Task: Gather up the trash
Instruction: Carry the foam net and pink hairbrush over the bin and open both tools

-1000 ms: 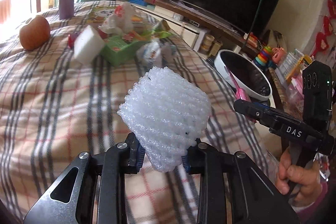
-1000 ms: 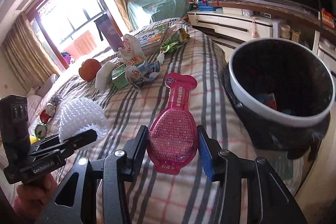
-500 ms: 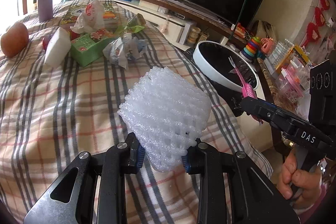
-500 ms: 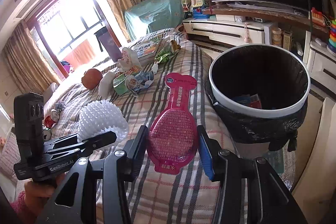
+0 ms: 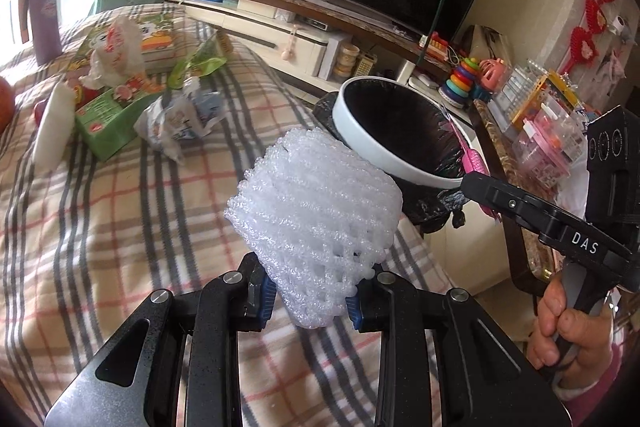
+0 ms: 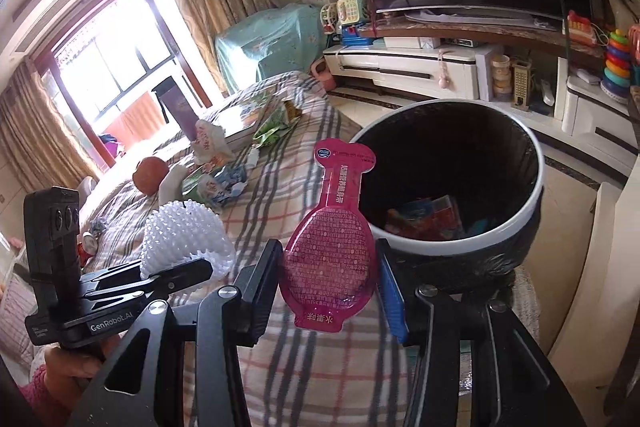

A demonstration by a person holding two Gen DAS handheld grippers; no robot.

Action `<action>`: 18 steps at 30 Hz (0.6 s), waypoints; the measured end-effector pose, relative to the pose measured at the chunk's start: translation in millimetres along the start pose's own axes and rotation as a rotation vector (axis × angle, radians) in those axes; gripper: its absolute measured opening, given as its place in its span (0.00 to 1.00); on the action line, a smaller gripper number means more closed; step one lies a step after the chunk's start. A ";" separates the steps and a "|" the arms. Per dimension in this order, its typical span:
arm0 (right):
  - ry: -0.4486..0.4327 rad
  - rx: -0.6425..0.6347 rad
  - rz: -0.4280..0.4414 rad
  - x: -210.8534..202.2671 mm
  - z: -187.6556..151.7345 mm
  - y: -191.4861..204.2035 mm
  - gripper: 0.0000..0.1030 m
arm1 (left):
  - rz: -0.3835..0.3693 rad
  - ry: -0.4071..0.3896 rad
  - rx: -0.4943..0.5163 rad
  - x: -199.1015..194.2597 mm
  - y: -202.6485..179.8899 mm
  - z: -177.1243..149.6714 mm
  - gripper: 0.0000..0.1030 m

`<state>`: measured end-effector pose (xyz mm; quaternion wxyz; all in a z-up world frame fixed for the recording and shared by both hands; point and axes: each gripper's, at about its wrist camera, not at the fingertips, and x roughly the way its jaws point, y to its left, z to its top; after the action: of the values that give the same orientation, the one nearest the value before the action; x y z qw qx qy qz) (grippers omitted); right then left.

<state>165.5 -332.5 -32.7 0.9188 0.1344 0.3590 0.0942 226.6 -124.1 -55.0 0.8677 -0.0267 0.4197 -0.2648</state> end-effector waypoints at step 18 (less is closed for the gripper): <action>-0.019 0.052 -0.047 -2.8 18.5 -51.4 0.46 | -0.038 0.021 0.108 35.8 -51.9 40.4 0.25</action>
<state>180.1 -385.1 -34.0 0.9202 0.1506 0.3558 0.0621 252.1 -193.0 -40.5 0.8584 0.0149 0.4132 -0.3037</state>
